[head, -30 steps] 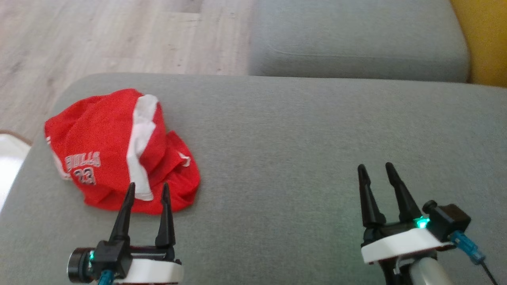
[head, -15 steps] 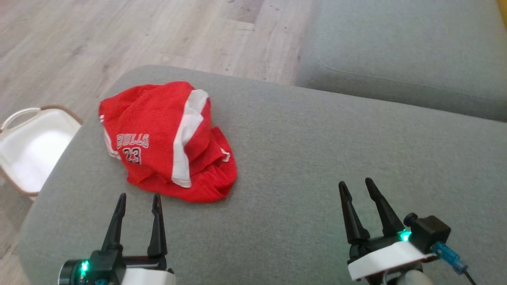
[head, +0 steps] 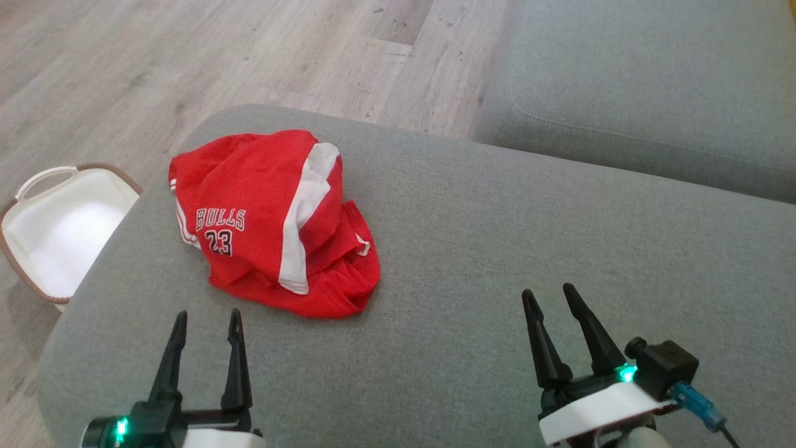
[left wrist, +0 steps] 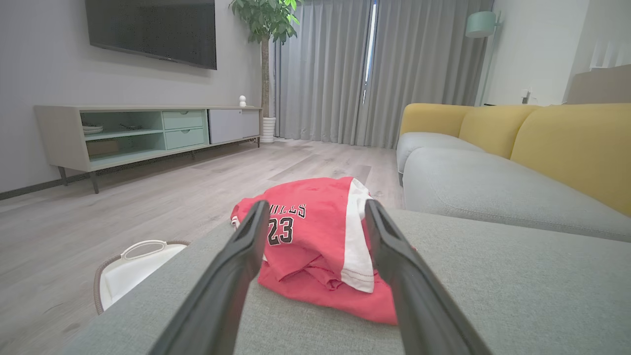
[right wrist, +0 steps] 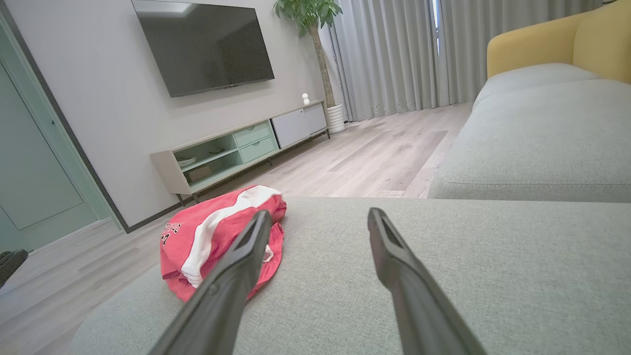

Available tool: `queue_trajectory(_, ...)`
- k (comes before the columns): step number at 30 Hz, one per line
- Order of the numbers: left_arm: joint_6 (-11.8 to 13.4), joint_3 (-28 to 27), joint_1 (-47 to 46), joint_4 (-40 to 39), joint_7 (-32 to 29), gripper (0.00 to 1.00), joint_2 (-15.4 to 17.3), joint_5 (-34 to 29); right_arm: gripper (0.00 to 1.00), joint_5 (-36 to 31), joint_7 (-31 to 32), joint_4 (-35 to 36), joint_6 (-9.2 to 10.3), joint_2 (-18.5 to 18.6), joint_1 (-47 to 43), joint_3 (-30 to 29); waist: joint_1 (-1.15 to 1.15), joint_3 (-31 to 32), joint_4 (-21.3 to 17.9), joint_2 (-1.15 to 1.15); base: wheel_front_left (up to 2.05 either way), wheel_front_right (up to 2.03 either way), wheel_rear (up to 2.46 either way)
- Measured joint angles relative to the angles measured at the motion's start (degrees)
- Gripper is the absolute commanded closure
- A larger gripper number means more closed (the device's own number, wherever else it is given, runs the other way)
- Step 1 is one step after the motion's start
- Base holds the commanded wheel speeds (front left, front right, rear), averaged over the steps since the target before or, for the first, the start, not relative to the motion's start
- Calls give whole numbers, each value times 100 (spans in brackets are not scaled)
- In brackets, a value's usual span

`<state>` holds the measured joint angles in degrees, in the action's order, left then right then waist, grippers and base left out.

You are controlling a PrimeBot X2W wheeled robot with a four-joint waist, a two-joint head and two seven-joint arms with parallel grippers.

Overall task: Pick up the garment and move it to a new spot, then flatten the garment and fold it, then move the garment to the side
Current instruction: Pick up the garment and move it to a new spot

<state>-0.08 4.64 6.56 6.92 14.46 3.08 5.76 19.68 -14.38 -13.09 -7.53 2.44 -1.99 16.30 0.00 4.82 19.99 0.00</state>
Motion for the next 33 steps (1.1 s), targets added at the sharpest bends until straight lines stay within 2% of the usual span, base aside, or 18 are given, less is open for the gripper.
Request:
queue_trajectory(6, -122, -87, -93, -1, 0, 0, 70, -155, 0, -1, 0, 3, 0, 0, 2, -26, 0, -117, -97, 0, 0, 0, 0)
queue_trajectory(9, -235, -86, -430, 41, 0, 0, 250, -258, 0, -12, 0, 11, 0, 0, 14, -86, 0, -258, -164, 0, 0, 0, 0)
queue_trajectory(13, -415, -77, -1379, 414, -85, 0, 550, -281, 0, -97, 0, 83, 0, 1, 81, -264, 1, -522, -259, 0, 0, 0, 0)
queue_trajectory(18, -657, 171, -2837, 1128, -934, 0, 1024, -272, 0, -264, 0, 212, 0, 8, 417, -390, 2, -912, -386, 0, 0, 0, 0)
queue_trajectory(22, -736, 677, -3801, 1808, -1678, 0, 1402, -131, 0, -357, -1, 312, 0, 12, 665, -413, 2, -1238, -530, 0, 0, 0, 0)
queue_trajectory(28, -750, 1896, -4817, 2551, -2310, 0, 1944, 605, 0, -406, -1, 354, 0, 19, 900, -446, 2, -1664, -852, 0, 0, 0, 0)
queue_trajectory(33, -751, 2569, -5360, 3132, -2753, 0, 2154, 1262, 0, -413, -1, 366, 0, 23, 1062, -432, 2, -1944, -1128, 0, 0, 0, 0)
